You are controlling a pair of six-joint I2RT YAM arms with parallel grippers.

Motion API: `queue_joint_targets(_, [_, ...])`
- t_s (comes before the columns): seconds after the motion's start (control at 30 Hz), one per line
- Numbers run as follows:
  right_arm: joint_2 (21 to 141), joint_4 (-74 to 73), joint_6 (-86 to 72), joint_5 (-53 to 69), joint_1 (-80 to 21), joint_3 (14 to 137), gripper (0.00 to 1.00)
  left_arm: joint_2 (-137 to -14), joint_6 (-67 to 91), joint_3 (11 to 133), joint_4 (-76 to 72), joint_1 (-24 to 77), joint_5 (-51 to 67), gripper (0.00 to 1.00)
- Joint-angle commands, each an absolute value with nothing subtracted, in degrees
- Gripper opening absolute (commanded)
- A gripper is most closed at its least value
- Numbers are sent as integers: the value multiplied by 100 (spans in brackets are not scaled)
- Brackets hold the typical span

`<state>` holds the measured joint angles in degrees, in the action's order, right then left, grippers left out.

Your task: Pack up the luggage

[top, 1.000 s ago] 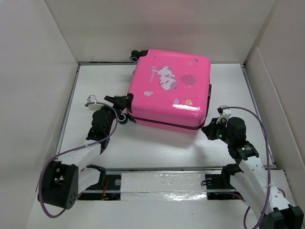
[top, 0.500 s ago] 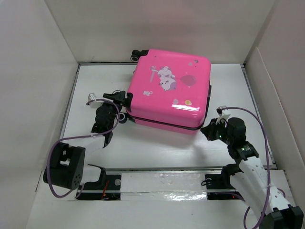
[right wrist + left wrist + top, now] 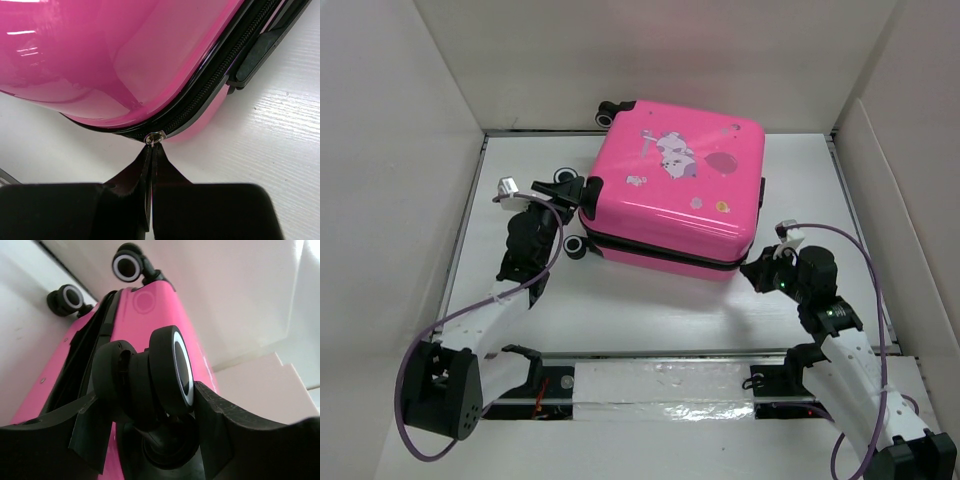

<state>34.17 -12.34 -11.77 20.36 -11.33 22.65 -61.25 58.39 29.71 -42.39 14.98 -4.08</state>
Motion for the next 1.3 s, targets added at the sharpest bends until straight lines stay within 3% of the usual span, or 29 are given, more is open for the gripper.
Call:
queue_joint_targets(0.0, [3217,-650,-1151,2320,-1160,2443,0,-6178,5607,3191,-4737,1450,-440,0])
queue_joint_targets(0.33, [3138,-642,-1151,2364,-1160,2435,0,-7532,5414,3392,-4957,1450,-519,0])
queue_joint_targets(0.6, [3164,-633,-1143,2329,-1160,2452,0,-7095,5326,3191,-4729,1450,-747,0])
queue_joint_targets(0.67, [3155,-642,-1143,2320,-1160,2443,0,-6857,5300,3077,-4562,1450,-878,23])
queue_joint_targets(0.7, [3138,-642,-1151,2320,-1160,2443,0,-6560,5291,3015,-4535,1450,-922,27])
queue_joint_targets(0.77, [3138,-650,-1160,2312,-1160,2443,0,-6181,5291,2804,-4465,1450,-1081,14])
queue_joint_targets(0.8, [3138,-650,-1160,2303,-1212,2443,0,-5805,5291,2743,-4439,1502,-1125,0])
queue_joint_targets(0.93, [3155,-642,-1169,2312,-1213,2452,0,-5493,5125,2882,-4053,1564,-1300,0])
queue_joint_targets(1.27, [3085,-659,-1169,2312,-1213,2443,0,-6539,5177,3023,-4271,1564,-1037,0])
